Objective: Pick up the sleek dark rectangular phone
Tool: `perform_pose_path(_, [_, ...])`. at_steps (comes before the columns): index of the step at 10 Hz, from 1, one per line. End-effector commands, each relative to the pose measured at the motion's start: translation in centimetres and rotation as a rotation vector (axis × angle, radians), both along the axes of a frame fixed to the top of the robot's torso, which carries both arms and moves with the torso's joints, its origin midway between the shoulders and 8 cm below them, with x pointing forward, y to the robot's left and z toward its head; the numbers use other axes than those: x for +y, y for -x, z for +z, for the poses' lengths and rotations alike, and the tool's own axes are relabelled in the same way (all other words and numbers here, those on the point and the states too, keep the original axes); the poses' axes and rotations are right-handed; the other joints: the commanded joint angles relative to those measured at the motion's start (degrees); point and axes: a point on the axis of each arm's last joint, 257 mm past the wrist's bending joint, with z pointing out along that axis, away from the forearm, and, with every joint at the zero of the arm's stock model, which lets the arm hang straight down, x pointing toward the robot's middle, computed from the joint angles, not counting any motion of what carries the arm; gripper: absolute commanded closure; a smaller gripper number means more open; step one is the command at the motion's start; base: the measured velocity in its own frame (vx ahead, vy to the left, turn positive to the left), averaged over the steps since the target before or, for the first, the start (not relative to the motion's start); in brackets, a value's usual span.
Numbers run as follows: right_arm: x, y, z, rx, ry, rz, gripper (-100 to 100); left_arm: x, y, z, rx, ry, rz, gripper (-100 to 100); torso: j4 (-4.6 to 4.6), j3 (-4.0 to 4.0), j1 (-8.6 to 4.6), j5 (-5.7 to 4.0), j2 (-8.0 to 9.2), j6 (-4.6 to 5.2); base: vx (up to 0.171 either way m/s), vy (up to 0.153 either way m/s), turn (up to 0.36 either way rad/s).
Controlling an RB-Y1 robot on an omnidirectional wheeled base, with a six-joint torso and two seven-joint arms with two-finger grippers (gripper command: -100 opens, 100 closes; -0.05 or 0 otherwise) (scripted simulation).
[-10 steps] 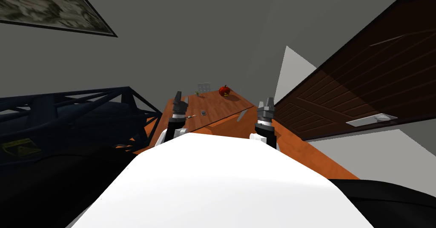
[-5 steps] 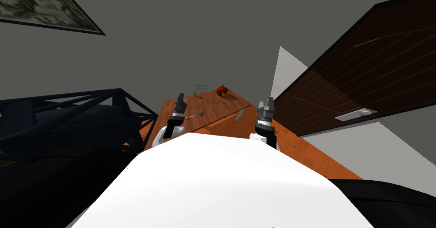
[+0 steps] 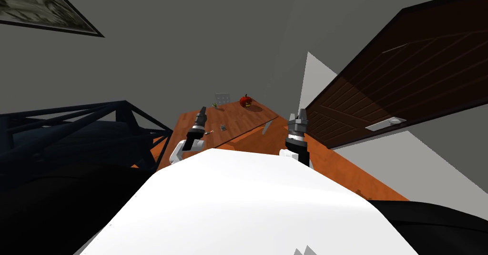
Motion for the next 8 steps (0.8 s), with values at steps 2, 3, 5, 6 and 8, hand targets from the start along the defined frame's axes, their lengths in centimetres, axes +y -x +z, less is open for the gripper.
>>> perform_pose_path(2, [0.0,0.0,0.0,0.000,0.000,0.000,0,2.9,-1.1,-1.5,0.055,-0.053,0.060,-100,0.00,0.00,0.01,0.00,0.01,-0.02,0.003,-0.011,-0.084])
perform_pose_path(3, [0.0,0.0,0.0,0.000,0.000,0.000,0,3.3,-1.2,-2.5,0.075,-0.049,0.067,-100,0.00,0.00,0.00,0.00,0.00,0.01,0.003,-0.007,-0.052])
perform_pose_path(5, [0.0,0.0,0.0,0.000,0.000,0.000,0,5.3,-1.8,-3.9,0.123,-0.078,0.112,-100,0.00,0.00,0.00,0.00,0.00,0.00,0.004,-0.009,-0.078])
perform_pose_path(6, [0.0,0.0,0.0,0.000,0.000,0.000,0,5.3,-1.8,-3.9,0.123,-0.078,0.112,-100,0.00,0.01,0.01,0.00,0.01,-0.03,0.000,0.000,0.000])
perform_pose_path(8, [0.0,0.0,0.0,0.000,0.000,0.000,0,7.5,-2.4,-5.4,0.173,-0.104,0.158,-100,0.00,0.00,0.02,0.00,0.01,0.01,0.002,-0.005,-0.091])
